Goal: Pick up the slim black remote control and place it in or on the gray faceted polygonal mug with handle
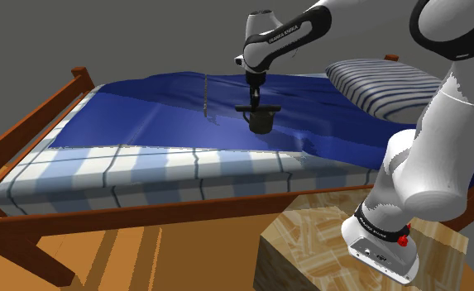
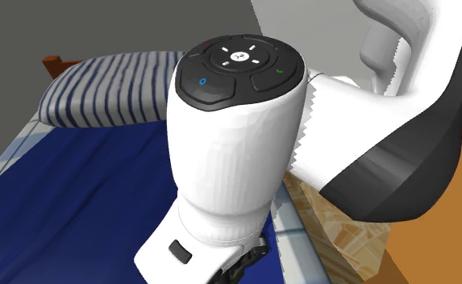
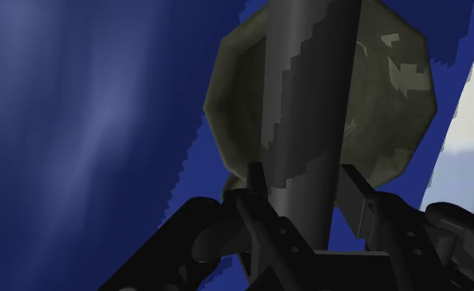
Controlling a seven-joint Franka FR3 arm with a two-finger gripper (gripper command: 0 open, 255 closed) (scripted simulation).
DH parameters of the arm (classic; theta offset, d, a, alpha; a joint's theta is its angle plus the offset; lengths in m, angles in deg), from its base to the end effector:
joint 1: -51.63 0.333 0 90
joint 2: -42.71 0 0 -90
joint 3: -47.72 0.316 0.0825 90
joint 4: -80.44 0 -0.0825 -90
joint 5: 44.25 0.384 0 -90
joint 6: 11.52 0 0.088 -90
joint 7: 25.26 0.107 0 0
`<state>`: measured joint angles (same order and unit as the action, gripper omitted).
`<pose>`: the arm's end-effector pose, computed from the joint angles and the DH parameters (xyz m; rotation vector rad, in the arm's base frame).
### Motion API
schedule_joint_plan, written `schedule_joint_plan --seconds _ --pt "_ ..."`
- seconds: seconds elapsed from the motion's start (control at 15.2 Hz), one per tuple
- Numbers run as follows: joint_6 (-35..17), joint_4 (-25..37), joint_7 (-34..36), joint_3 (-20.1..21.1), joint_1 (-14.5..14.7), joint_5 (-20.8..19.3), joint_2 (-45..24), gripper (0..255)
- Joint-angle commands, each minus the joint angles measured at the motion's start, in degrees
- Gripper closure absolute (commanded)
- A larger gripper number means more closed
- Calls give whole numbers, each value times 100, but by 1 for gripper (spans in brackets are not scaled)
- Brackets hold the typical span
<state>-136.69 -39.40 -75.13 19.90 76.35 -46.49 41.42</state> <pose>0.5552 -0.0305 0.4201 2.8039 1.2490 0.0707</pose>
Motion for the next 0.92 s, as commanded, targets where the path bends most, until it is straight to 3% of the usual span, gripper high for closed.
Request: schedule_joint_plan --seconds 0.0,0.2,0.26,0.59,0.86 --pt "-5 -17 0 -1 -2 0 -12 255" --pt "-5 -17 0 -1 -2 0 -12 255" --pt "-10 -17 -1 -1 -2 3 -17 0" --pt "-5 -17 0 -1 -2 0 -12 0" --pt "695 382 120 34 38 -164 321 0"
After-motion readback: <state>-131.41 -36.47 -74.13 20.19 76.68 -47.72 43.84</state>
